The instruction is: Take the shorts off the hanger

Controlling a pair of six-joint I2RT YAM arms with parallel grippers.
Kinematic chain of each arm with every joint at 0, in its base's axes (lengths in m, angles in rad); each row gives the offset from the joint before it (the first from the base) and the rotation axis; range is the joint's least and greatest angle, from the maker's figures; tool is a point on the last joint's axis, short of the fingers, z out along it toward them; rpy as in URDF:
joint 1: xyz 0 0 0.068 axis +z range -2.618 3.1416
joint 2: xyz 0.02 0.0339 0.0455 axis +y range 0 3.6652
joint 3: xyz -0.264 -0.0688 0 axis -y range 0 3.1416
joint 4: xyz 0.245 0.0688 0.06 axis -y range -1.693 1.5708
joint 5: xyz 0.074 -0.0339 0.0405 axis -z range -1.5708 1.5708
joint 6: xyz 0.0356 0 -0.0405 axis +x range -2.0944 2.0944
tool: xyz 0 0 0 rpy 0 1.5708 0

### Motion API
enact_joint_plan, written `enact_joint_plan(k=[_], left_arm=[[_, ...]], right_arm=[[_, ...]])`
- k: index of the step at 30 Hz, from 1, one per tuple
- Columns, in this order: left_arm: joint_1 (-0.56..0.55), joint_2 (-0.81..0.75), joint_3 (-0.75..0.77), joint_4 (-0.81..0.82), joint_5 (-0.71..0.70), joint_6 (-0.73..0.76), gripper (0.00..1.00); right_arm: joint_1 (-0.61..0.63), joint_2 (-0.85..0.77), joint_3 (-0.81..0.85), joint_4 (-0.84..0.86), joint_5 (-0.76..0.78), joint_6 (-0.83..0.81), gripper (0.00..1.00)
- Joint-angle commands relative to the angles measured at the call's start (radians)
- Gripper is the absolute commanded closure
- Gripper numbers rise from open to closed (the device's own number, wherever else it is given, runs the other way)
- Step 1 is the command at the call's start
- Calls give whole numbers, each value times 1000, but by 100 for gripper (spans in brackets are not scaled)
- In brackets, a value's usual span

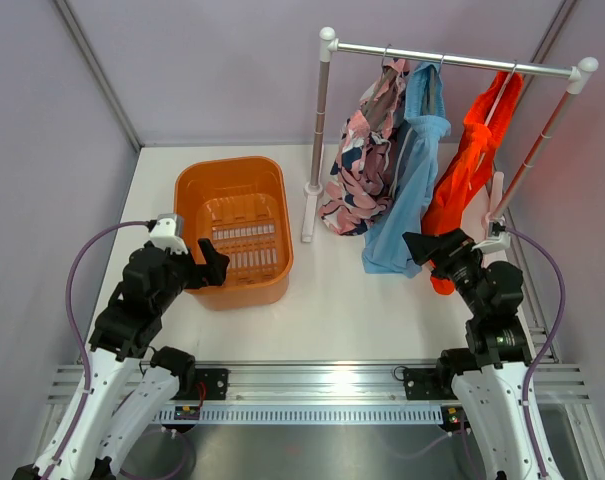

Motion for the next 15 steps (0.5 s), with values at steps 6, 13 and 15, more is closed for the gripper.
enact_joint_plan(k=[6,13,15], left_arm=[[2,-8,29,26,18,10,1],[2,-8,29,26,15,11,1],[2,-8,29,26,14,8,1]], right_arm=[[-4,-26,2,23,4,2,0],[-4,-16,27,-14,14,-42,1],[-4,-6,66,-47,26,-99,0]])
